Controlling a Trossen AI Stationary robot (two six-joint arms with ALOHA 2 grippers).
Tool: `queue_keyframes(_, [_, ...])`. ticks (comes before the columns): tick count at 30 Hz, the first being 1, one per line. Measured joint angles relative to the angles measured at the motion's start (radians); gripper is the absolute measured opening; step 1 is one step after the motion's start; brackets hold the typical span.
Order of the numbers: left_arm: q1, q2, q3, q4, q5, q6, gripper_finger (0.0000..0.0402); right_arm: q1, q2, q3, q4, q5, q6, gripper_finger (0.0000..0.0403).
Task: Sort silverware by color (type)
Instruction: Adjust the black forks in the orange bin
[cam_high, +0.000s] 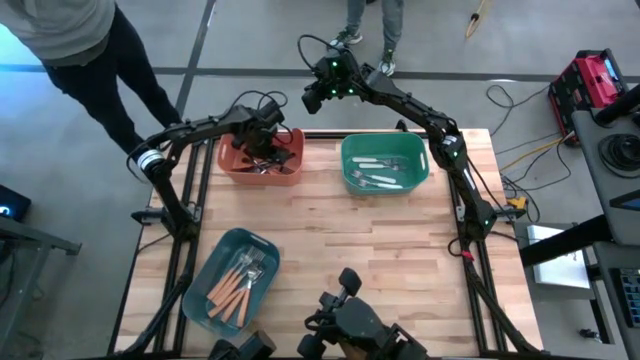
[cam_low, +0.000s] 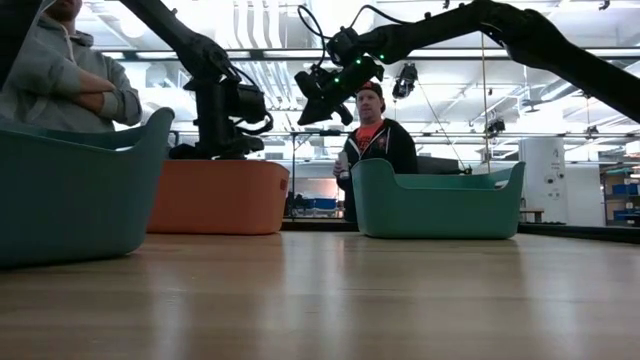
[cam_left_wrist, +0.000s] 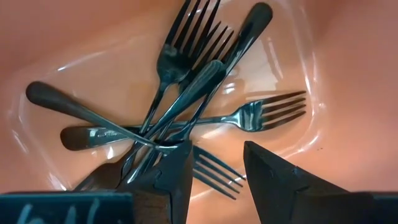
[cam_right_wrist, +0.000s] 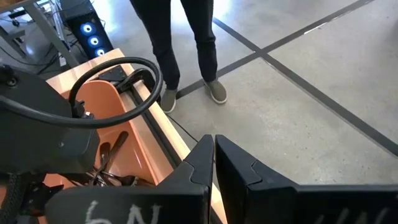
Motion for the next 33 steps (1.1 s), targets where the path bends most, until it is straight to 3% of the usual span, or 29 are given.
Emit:
queue_keyframes(13, [0.000,0.000,-0.075,0.053,-0.004,0.028,0.0126,0.000,0.000,0.000,-0.003,0.000,0.000,0.0009])
queue_keyframes(24, [0.001,0.000,-0.100,0.062,-0.077,0.137,0.0126,0.000,0.000,0.000,-0.003,0.000,0.000,0.0009])
queue_keyframes(33, [0.002,0.000,-0.100,0.057,-0.072,0.051,0.0126,0.000,0.000,0.000,-0.003,0.000,0.000,0.0009])
